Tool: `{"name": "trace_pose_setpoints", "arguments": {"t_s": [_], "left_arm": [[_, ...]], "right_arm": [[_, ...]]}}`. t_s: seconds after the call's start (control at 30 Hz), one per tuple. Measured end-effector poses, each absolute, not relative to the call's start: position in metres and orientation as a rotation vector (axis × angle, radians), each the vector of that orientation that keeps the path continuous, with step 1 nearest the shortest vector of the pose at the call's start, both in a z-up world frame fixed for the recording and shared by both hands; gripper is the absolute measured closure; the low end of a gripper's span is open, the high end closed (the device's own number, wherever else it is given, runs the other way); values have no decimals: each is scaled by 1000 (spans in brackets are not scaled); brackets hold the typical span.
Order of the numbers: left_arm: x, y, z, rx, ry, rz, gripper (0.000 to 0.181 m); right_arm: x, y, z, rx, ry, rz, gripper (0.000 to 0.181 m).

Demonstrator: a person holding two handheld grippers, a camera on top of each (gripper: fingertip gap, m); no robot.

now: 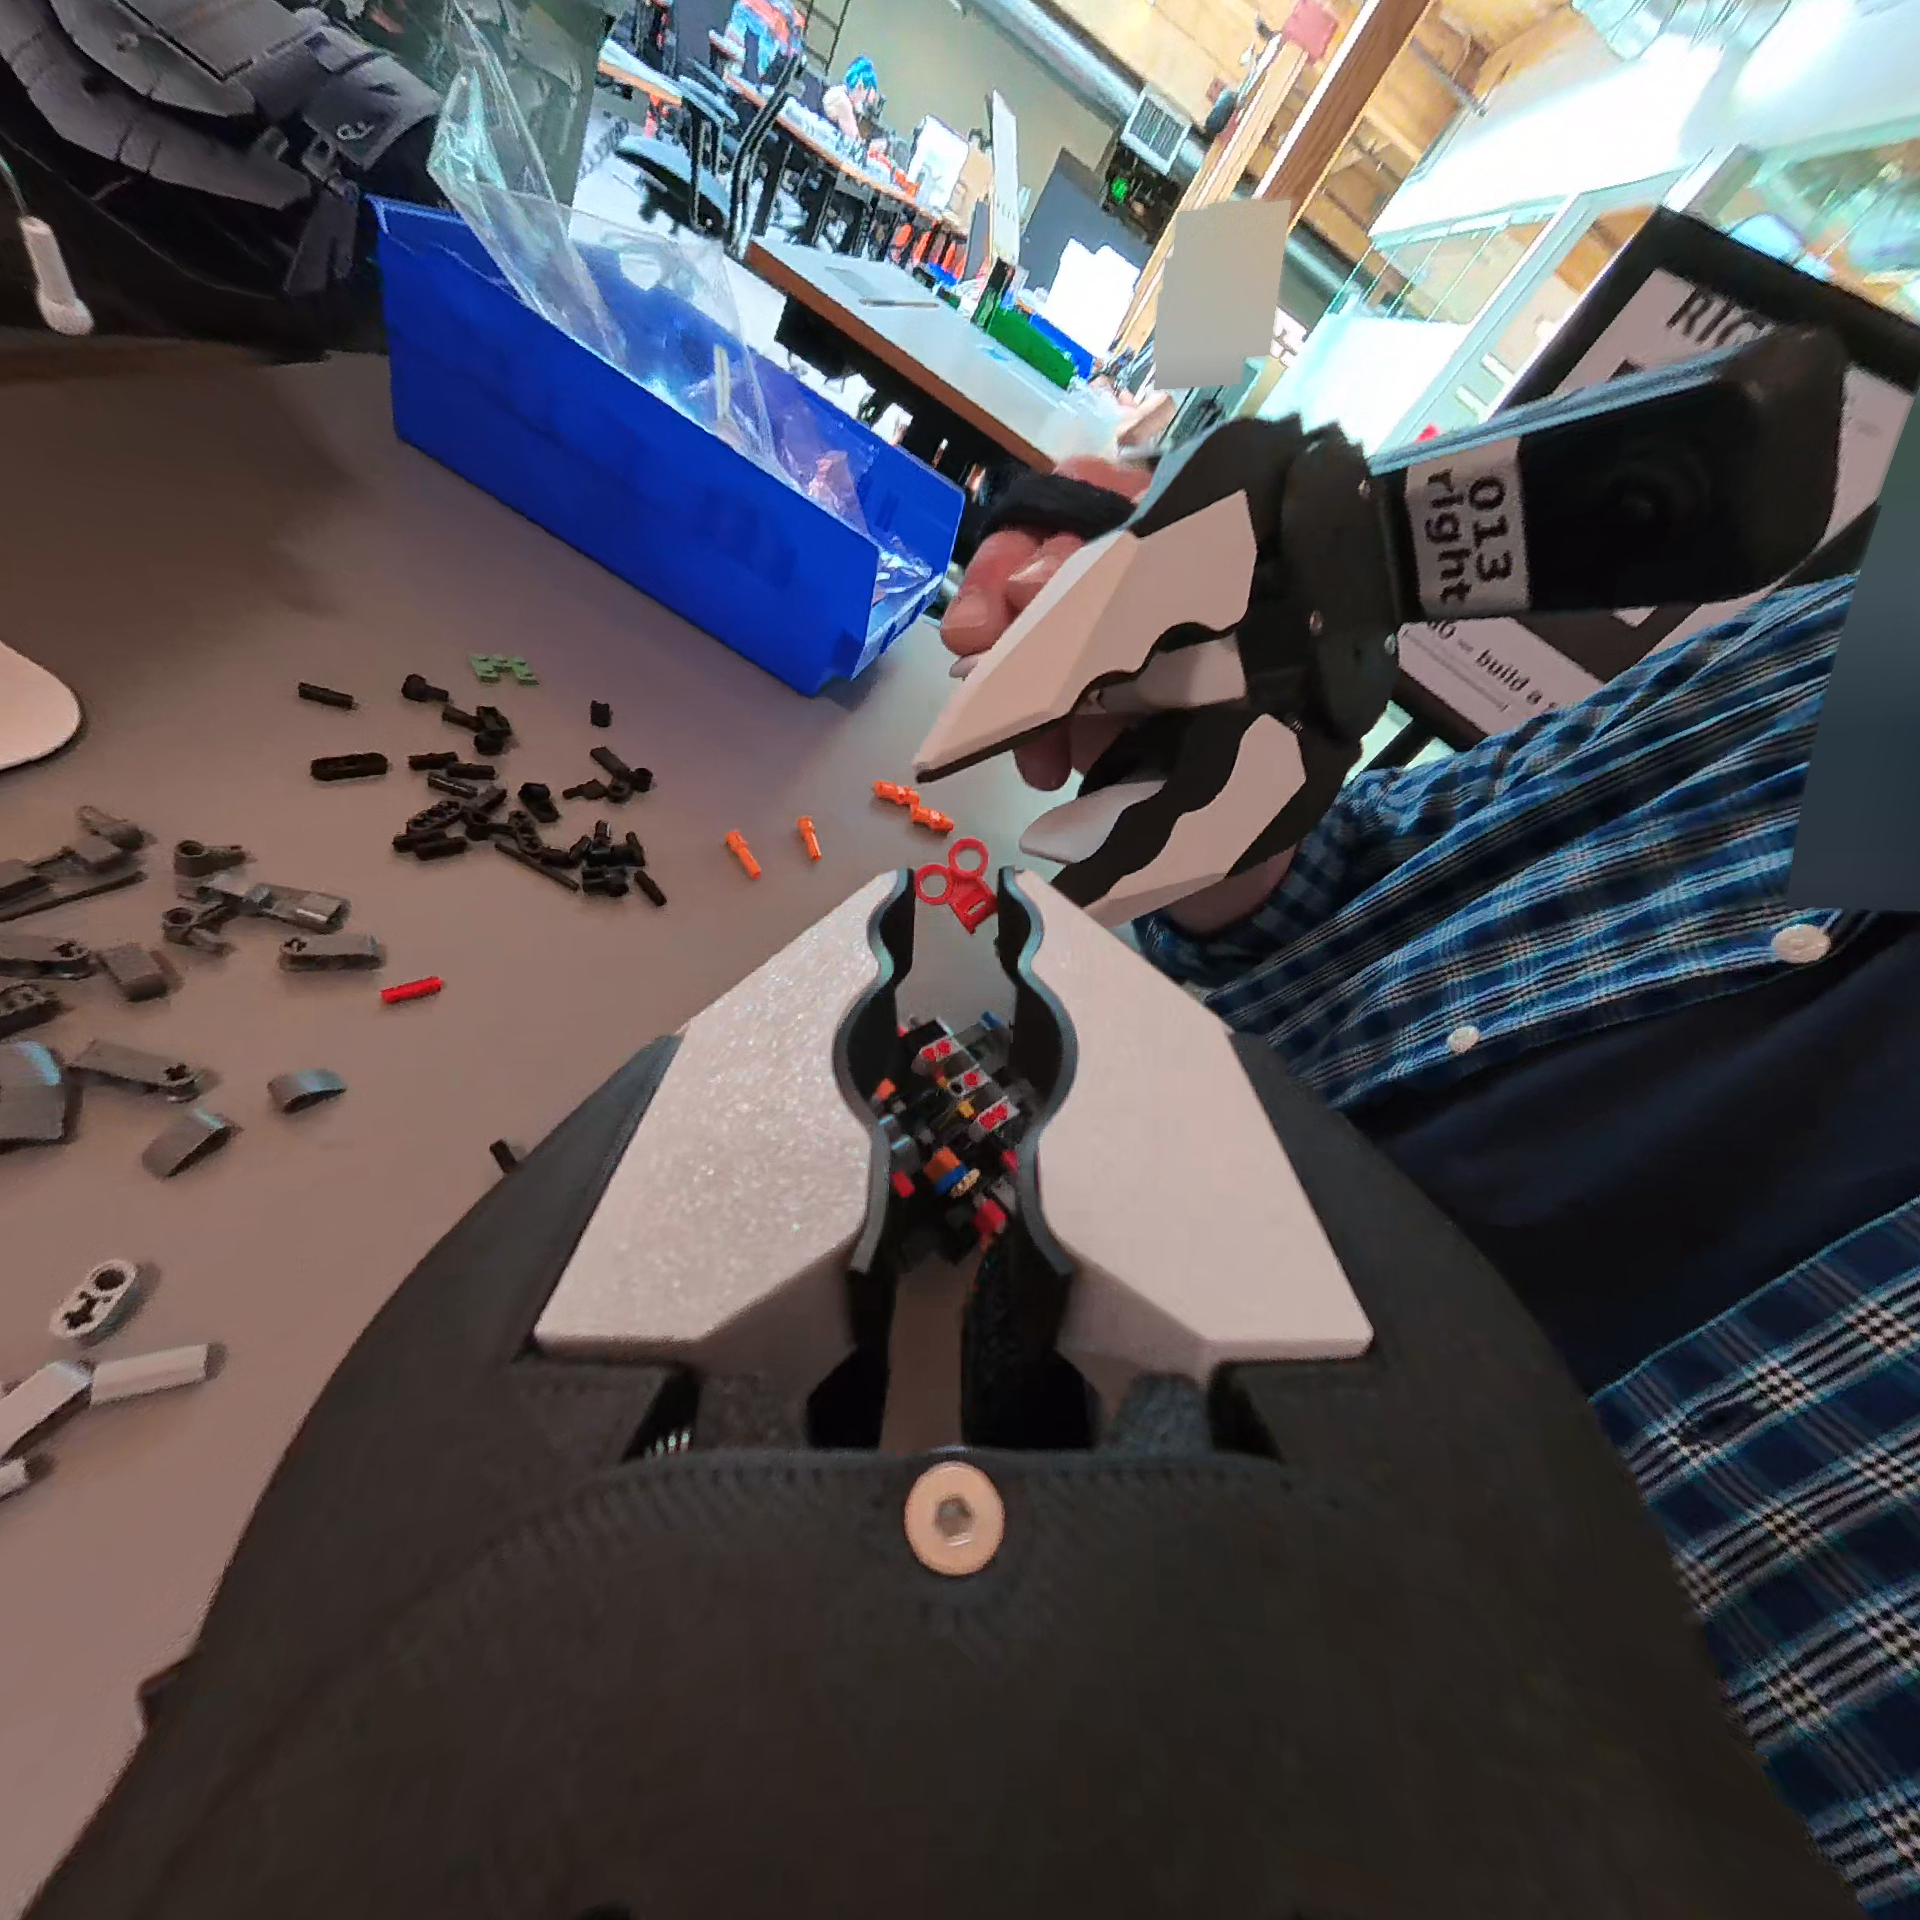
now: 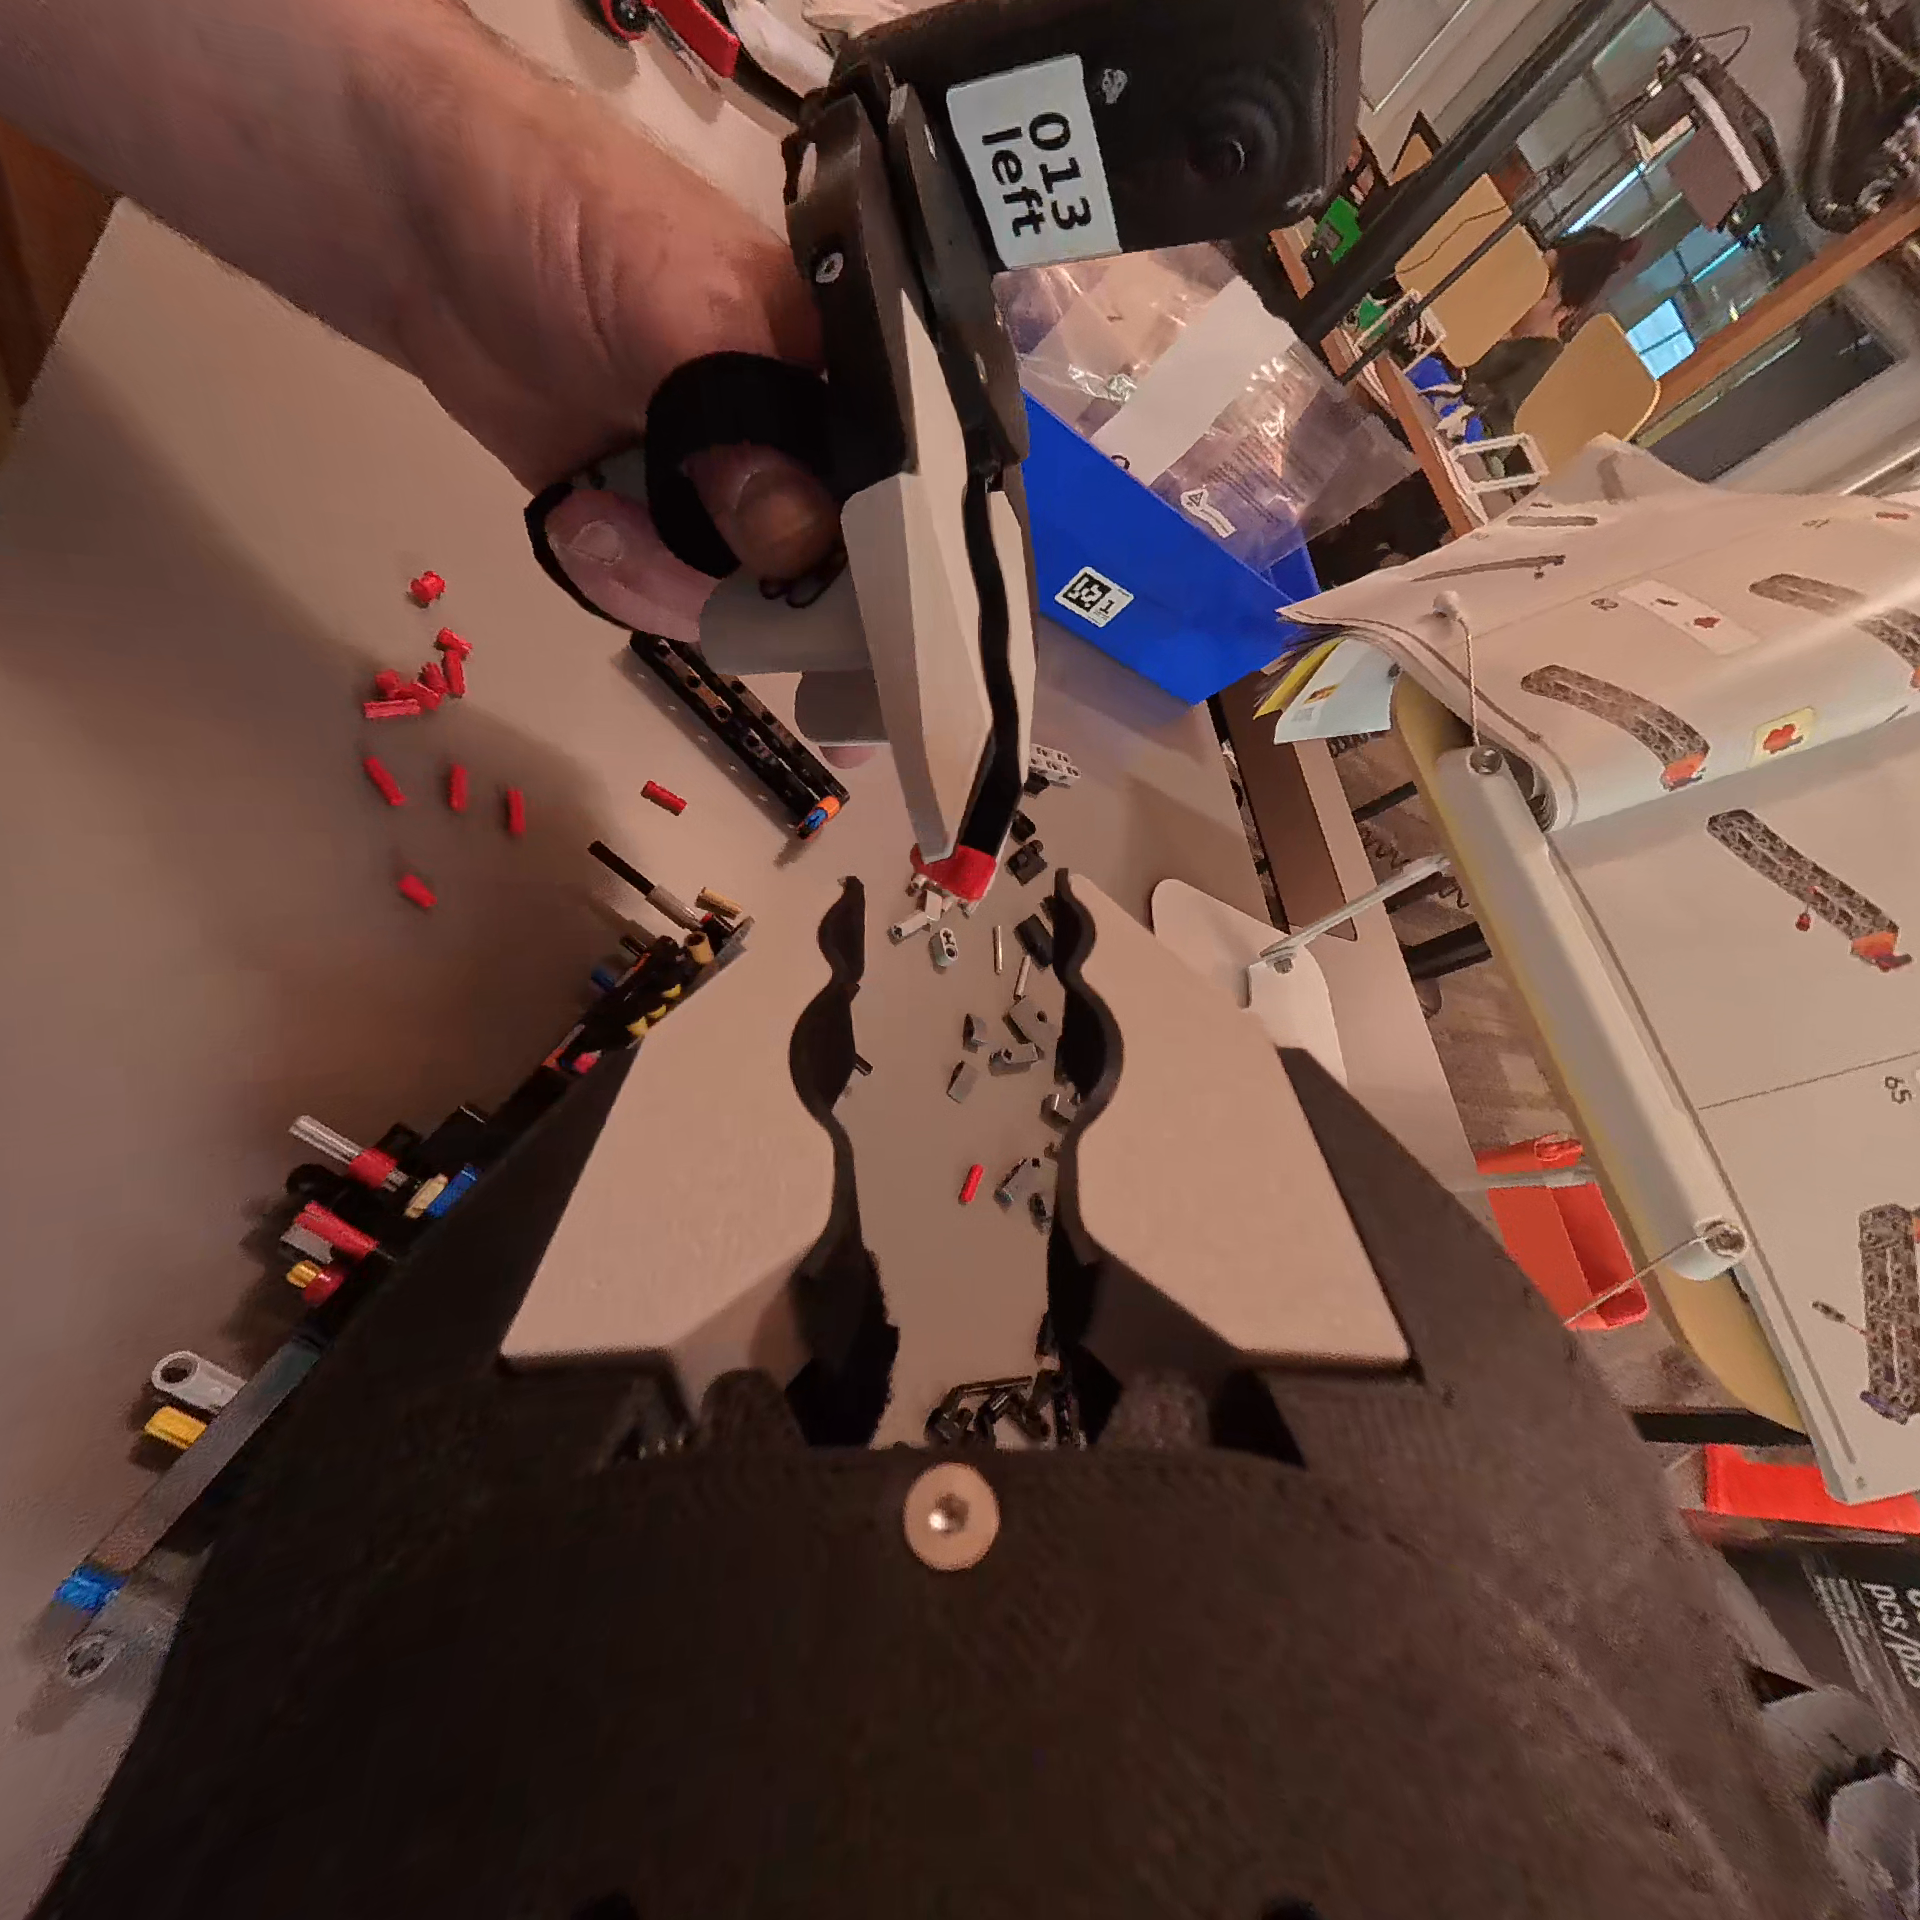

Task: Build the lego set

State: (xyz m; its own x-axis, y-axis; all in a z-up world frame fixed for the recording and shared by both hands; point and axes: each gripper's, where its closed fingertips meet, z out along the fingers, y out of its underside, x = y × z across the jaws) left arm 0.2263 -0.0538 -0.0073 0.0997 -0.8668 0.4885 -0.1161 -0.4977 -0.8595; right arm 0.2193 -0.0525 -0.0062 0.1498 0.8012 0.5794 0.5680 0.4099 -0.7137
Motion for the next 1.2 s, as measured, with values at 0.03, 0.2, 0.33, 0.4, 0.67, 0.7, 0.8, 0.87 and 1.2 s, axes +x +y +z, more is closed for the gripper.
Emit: {"name": "trace_pose_setpoints", "arguments": {"t_s": [0.03, 0.2, 0.33, 0.4, 0.67, 0.7, 0.8, 0.87, 1.2], "left_arm": [[227, -52, -5, -1713, 952, -1475, 166], [229, -47, 3, -1663, 874, -1587, 166], [230, -46, 10, -1613, 810, -1670, 166], [230, -46, 13, -1594, 781, -1698, 167], [233, -51, 19, -1551, 730, -1755, 168], [232, -51, 19, -1547, 720, -1760, 168], [230, -51, 21, -1531, 697, -1784, 168], [229, -51, 22, -1524, 687, -1788, 168], [213, -56, 38, -1459, 612, -1862, 156]], "right_arm": [[220, -51, -6, -1273, -1519, 264, 147], [224, -49, -2, -1284, -1467, 289, 147], [221, -50, 1, -1296, -1427, 318, 148], [219, -50, 1, -1291, -1416, 307, 150], [217, -47, 10, -1290, -1341, 302, 167], [217, -47, 11, -1289, -1343, 309, 168], [215, -48, 12, -1284, -1341, 317, 168], [214, -48, 13, -1287, -1340, 332, 168], [203, -55, 25, -1293, -1316, 492, 169]]}}
